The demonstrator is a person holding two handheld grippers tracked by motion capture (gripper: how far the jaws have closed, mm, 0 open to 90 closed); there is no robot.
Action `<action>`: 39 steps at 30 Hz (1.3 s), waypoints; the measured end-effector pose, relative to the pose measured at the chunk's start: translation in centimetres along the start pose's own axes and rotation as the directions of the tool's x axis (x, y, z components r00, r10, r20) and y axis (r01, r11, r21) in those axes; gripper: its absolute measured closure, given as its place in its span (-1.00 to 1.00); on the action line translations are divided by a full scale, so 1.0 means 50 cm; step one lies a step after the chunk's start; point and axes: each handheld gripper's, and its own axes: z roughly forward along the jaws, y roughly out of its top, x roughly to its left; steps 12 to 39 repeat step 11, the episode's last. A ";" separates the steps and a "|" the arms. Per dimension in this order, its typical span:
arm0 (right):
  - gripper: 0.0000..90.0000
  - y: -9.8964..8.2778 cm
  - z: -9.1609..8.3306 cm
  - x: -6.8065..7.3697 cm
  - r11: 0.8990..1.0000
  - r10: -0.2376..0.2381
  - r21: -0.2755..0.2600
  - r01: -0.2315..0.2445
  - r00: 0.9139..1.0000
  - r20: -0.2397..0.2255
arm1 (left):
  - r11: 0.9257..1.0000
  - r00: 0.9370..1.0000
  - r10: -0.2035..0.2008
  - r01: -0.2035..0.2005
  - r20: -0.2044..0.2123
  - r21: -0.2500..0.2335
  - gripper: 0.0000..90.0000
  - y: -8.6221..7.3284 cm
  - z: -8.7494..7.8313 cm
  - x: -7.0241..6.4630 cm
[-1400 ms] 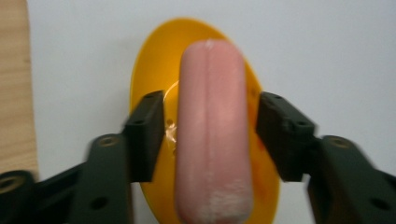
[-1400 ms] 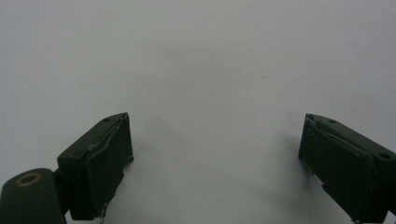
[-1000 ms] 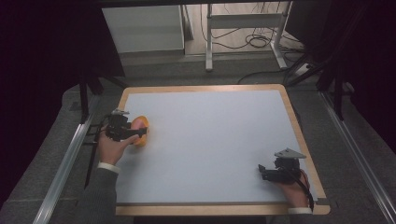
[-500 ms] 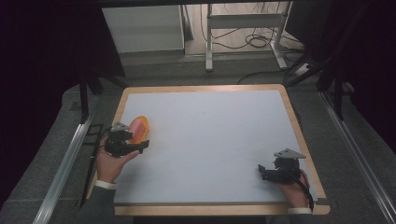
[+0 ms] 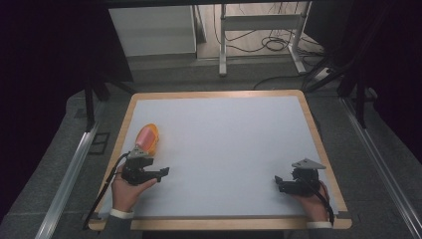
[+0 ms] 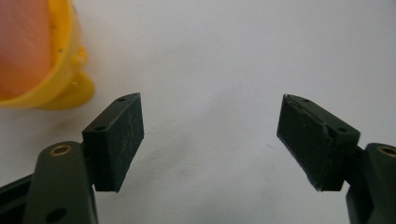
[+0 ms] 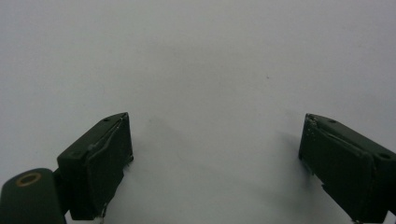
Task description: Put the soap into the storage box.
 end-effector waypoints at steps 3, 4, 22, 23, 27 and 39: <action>-0.79 0.000 0.000 0.000 1.000 0.000 0.000 0.000 1.000 0.000 | 1.000 1.000 0.002 -0.002 -0.009 0.006 -0.48 -0.001 0.002 0.001; -0.79 0.000 0.000 0.000 1.000 -0.001 0.000 0.001 1.000 0.001 | 1.000 1.000 -0.001 0.001 -0.006 -0.001 -0.47 -0.002 0.001 0.002; -0.79 0.003 -0.003 0.003 1.000 -0.014 -0.013 0.014 1.000 0.004 | 0.999 1.000 -0.029 0.029 0.006 -0.017 -0.46 -0.010 -0.002 0.009; -0.79 0.003 -0.003 0.003 1.000 -0.014 -0.013 0.014 1.000 0.004 | 0.999 1.000 -0.029 0.029 0.006 -0.017 -0.46 -0.010 -0.002 0.009; -0.79 0.003 -0.003 0.003 1.000 -0.014 -0.013 0.014 1.000 0.004 | 0.999 1.000 -0.029 0.029 0.006 -0.017 -0.46 -0.010 -0.002 0.009; -0.79 0.003 -0.003 0.003 1.000 -0.014 -0.013 0.014 1.000 0.004 | 0.999 1.000 -0.029 0.029 0.006 -0.017 -0.46 -0.010 -0.002 0.009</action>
